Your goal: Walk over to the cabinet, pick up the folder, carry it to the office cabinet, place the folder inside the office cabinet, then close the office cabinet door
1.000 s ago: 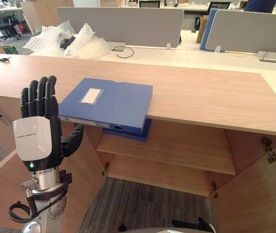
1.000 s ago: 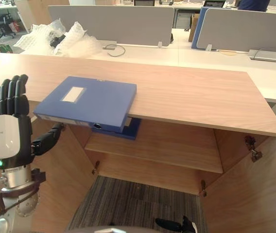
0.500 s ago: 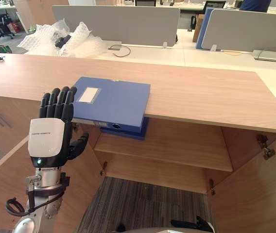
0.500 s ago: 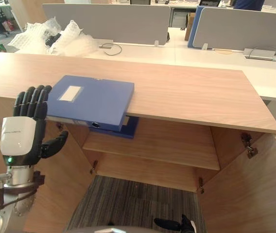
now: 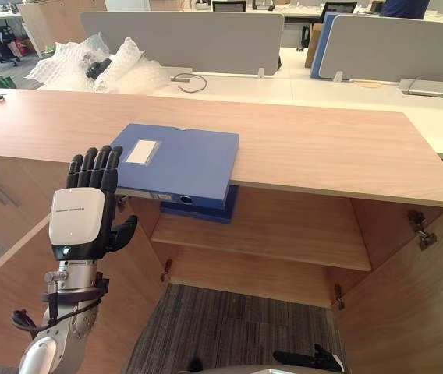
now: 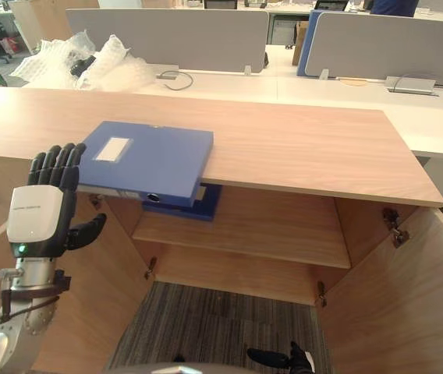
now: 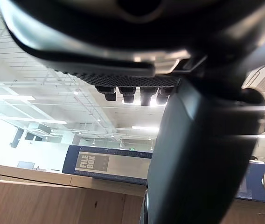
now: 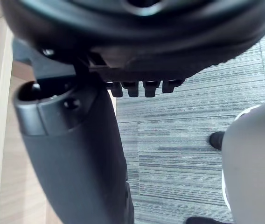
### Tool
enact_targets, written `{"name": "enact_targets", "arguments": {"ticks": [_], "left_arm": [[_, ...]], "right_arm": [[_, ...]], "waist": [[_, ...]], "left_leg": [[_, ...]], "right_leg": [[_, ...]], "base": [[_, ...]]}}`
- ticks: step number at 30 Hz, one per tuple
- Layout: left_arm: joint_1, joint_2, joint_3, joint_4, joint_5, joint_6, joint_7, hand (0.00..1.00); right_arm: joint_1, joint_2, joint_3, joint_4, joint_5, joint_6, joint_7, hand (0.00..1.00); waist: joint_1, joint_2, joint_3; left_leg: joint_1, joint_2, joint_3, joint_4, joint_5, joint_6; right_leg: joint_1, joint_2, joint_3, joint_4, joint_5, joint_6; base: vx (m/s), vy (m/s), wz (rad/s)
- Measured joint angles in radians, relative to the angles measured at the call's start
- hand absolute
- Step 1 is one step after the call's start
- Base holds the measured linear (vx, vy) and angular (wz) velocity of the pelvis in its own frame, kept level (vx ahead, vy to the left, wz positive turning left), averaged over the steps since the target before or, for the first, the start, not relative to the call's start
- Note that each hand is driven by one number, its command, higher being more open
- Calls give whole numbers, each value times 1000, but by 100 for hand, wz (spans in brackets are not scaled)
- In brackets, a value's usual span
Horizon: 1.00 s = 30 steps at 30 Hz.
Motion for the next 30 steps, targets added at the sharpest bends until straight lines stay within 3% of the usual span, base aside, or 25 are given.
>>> {"name": "enact_targets", "arguments": {"ticks": [6, 30], "left_arm": [[-49, 27, 0, 38, 0, 39, 0, 100], [-142, 95, -17, 165, 2, 42, -22, 100]], "right_arm": [[1, 5, -19, -4, 0, 0, 1, 100], [6, 8, -20, -27, 1, 1, 4, 100]], "waist": [[-1, -6, 13], [-21, 0, 16]], "left_leg": [[6, 1, 16, 0, -2, -2], [15, 3, 39, 0, -3, -3]], "right_leg": [[0, 2, 16, -2, 1, 2], [-1, 2, 40, -9, 12, 6]], "base": [[2, 7, -6], [-8, 7, -2]]}}
